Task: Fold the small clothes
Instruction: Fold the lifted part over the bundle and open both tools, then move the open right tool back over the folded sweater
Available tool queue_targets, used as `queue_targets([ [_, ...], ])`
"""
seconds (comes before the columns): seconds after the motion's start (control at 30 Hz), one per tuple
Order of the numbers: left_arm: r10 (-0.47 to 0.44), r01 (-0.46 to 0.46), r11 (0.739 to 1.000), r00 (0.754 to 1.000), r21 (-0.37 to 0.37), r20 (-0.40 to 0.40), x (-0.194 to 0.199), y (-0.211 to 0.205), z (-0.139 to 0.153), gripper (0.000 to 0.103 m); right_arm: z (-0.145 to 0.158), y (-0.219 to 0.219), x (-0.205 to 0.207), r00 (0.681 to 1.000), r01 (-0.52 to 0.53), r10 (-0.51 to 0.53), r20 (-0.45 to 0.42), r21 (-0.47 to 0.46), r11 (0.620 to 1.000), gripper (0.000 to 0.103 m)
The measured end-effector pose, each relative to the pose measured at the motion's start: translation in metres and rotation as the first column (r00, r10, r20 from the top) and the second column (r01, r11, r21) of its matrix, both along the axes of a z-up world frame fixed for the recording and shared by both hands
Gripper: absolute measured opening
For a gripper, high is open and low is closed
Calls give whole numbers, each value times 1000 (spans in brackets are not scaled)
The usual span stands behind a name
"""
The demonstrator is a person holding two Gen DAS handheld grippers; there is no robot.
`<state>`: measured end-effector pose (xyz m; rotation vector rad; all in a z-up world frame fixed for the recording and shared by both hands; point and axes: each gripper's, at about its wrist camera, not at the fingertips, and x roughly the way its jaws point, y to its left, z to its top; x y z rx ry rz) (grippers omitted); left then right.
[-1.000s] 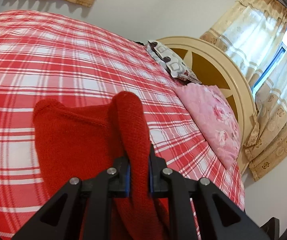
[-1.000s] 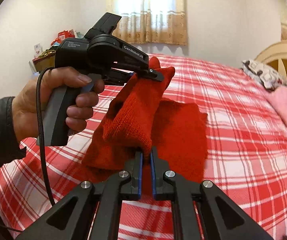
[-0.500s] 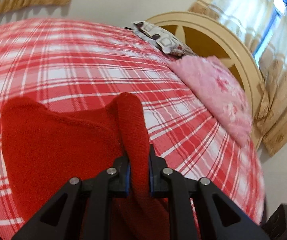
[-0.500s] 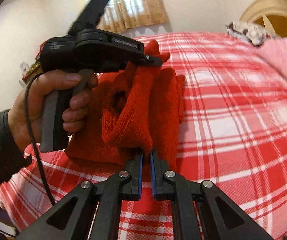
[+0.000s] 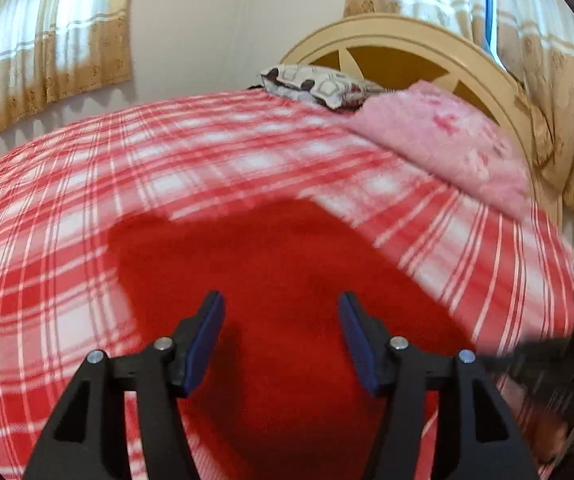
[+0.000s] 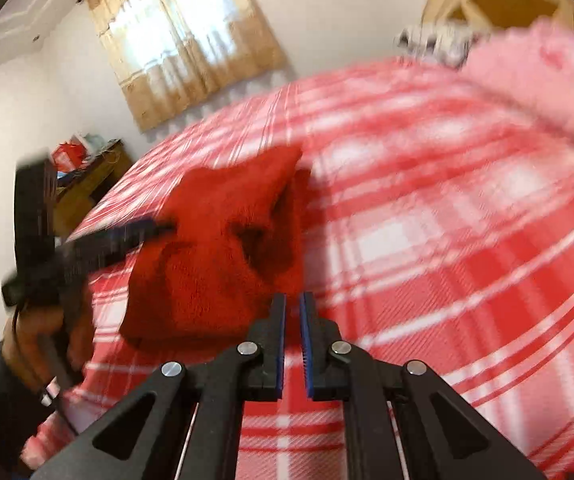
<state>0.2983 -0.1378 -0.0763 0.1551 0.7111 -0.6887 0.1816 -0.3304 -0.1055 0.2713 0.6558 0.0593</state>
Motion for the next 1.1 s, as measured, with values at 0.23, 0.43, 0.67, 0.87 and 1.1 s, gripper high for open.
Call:
queue_targets([
  [0.23,52,-52,998,999,-19,-17,-17,27,-25,67,13,51,55,975,-222,222,-22,-2,975,33],
  [0.43,68,-69,997,997,-40,-19,-19,28,-30,74,-28,22,91,973,-128,149,-177,123,984,38],
  [0.67,79,-85,995,993,-61,-86,-14,32,-40,93,6,51,90,976,-159,149,-157,-54,986,37],
  [0.87,94,-101,993,990,-68,-110,-14,35,-44,99,5,56,141,970,-149,135,-202,-57,987,37],
  [1.1,94,-103,993,985,-60,-143,-12,34,-49,103,-24,20,148,962,-136,157,-225,108,985,35],
])
